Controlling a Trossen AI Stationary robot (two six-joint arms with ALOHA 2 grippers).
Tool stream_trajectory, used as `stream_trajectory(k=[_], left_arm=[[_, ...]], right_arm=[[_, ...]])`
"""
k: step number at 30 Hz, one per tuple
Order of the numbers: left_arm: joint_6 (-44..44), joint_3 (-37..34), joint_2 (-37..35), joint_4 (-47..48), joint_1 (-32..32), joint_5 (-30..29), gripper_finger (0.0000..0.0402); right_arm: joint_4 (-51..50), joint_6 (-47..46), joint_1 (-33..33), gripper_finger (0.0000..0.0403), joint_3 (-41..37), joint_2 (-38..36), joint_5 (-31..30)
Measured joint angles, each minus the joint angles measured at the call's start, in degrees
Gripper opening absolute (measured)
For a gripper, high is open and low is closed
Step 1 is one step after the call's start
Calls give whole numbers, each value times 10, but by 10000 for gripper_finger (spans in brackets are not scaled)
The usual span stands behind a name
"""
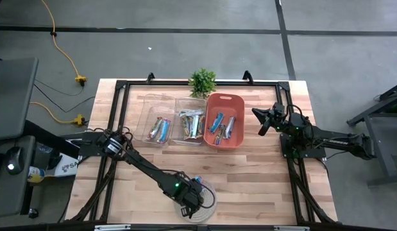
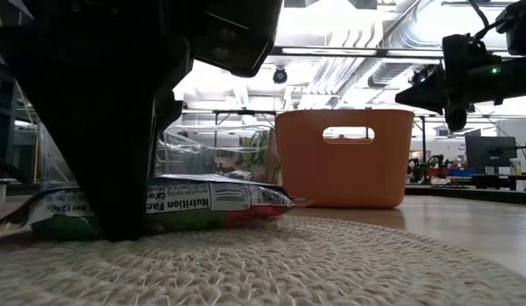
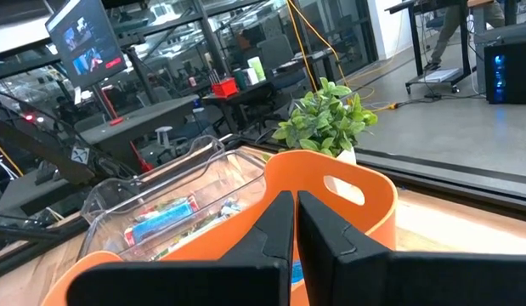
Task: Pick and place Granola Bars by type
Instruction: Put the bottom red granola bar into the left transparent bin
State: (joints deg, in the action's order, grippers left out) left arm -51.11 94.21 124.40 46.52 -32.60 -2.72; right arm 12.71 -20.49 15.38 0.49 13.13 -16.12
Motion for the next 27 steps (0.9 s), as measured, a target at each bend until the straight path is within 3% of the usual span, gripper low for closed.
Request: stream_trajectory(k=[10, 27], left_arm=[[53, 69, 7, 26, 0, 2, 83], [296, 318, 3, 49, 6, -143, 83]], right_arm=[[0, 0, 0, 0, 0, 0, 0], [0, 0, 0, 0, 0, 0, 0]])
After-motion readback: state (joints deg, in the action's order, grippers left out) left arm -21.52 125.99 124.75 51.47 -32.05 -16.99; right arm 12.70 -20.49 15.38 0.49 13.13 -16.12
